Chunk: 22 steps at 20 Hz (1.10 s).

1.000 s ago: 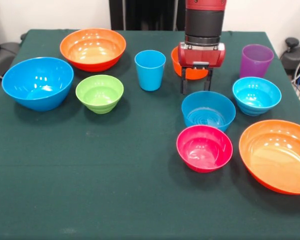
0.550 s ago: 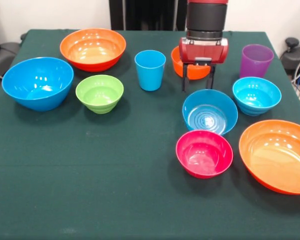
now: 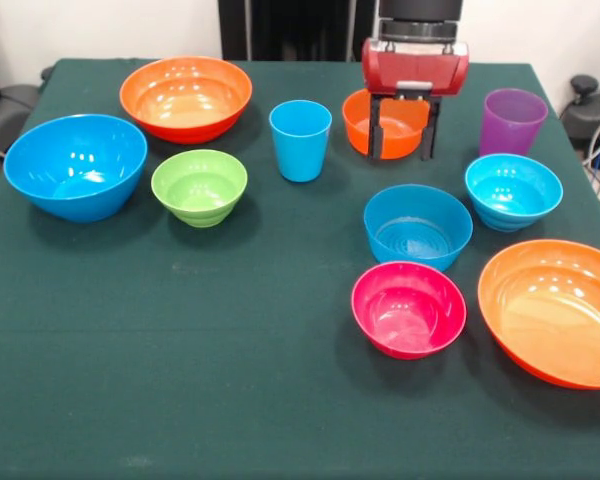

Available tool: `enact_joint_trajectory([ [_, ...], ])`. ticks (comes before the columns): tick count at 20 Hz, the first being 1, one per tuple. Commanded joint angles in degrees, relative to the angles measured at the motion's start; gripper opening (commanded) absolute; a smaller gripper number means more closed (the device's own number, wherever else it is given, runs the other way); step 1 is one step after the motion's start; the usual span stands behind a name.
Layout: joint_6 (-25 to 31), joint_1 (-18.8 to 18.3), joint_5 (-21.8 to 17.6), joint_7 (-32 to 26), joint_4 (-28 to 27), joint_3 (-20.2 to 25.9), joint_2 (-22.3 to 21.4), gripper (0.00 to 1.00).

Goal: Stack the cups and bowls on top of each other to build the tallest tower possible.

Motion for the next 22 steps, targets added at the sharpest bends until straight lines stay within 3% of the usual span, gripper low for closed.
enact_joint_trajectory([
  [1, 7.68, 0.04, -0.37, 7.46, 4.27, 5.64, -1.95, 1.00],
  [6, 7.48, 0.75, -0.27, 7.37, 3.57, 4.95, -1.70, 1.00],
  [13, 2.82, 0.27, -1.75, 6.44, -0.08, 4.14, 2.90, 1.00],
  [22, 6.95, -1.05, -1.53, 4.27, -2.70, 5.18, 2.33, 1.00],
])
